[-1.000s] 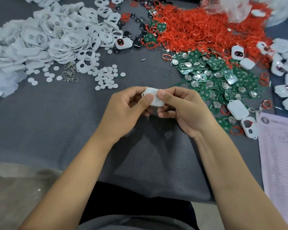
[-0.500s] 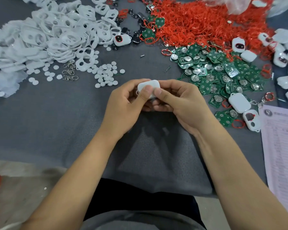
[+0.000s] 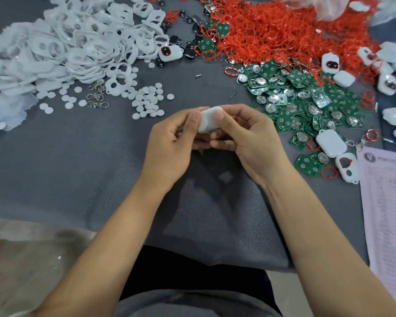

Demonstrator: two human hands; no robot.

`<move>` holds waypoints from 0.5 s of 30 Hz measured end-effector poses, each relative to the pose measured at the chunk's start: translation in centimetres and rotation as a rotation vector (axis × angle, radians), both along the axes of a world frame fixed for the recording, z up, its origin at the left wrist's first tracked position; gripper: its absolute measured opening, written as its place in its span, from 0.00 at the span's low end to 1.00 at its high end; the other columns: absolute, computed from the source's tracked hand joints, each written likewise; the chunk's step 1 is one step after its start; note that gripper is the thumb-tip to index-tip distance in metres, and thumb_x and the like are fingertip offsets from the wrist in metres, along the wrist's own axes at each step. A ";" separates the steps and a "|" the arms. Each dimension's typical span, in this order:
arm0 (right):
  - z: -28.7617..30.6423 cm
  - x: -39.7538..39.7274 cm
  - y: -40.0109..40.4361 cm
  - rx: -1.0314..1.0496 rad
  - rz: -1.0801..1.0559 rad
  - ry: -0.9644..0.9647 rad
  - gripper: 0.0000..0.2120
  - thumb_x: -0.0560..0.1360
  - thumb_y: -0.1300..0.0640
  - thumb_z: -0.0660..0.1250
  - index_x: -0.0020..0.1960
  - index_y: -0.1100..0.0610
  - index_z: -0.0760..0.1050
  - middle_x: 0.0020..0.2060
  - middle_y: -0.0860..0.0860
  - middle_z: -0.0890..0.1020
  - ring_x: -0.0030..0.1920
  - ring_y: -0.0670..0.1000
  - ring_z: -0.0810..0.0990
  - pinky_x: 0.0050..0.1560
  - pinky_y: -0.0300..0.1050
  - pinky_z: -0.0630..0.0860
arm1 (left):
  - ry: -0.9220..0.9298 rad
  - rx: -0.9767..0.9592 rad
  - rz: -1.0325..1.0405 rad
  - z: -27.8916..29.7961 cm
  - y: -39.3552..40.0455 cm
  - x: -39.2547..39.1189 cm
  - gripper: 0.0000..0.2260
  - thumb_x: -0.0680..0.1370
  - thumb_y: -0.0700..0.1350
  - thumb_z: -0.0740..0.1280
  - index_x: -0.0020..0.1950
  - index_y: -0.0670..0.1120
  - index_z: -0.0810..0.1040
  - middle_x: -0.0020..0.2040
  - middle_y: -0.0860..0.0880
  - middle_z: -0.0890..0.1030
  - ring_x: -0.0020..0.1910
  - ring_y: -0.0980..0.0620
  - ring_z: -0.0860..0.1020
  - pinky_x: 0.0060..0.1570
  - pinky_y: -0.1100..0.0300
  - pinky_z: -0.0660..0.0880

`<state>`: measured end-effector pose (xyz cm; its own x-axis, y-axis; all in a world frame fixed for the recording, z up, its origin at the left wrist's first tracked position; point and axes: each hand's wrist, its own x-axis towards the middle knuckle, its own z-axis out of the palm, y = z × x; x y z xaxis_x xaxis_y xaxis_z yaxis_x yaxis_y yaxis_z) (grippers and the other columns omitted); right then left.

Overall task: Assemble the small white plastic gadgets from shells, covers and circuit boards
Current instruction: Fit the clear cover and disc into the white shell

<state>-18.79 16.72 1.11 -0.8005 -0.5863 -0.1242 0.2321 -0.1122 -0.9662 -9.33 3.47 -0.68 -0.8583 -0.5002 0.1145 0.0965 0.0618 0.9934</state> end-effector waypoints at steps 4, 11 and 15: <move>-0.2 0.2 -0.3 0.011 -0.030 0.023 0.03 0.80 0.62 0.70 0.48 0.61 0.81 0.35 0.53 0.83 0.32 0.47 0.81 0.35 0.40 0.81 | 0.003 -0.090 0.062 -0.1 0.3 0.2 0.09 0.84 0.47 0.68 0.62 0.46 0.84 0.51 0.52 0.87 0.47 0.52 0.87 0.40 0.58 0.84; -0.4 0.0 0.0 -0.039 -0.035 -0.020 0.04 0.81 0.62 0.69 0.53 0.60 0.83 0.38 0.54 0.85 0.35 0.47 0.82 0.39 0.39 0.81 | -0.010 0.029 0.052 0.4 0.3 -0.1 0.08 0.83 0.44 0.69 0.60 0.44 0.84 0.47 0.50 0.88 0.43 0.51 0.87 0.40 0.61 0.83; -0.6 0.3 -0.3 -0.096 0.030 0.007 0.11 0.80 0.65 0.69 0.61 0.59 0.82 0.48 0.55 0.87 0.48 0.52 0.86 0.46 0.41 0.82 | -0.042 0.186 0.046 0.4 -0.1 -0.1 0.10 0.83 0.44 0.69 0.61 0.41 0.83 0.50 0.46 0.88 0.50 0.49 0.87 0.48 0.53 0.85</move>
<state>-18.51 16.40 0.48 -0.7832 -0.6188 -0.0607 0.2301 -0.1978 -0.9529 -9.42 3.41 -0.33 -0.8362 -0.5481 -0.0190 0.0560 -0.1198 0.9912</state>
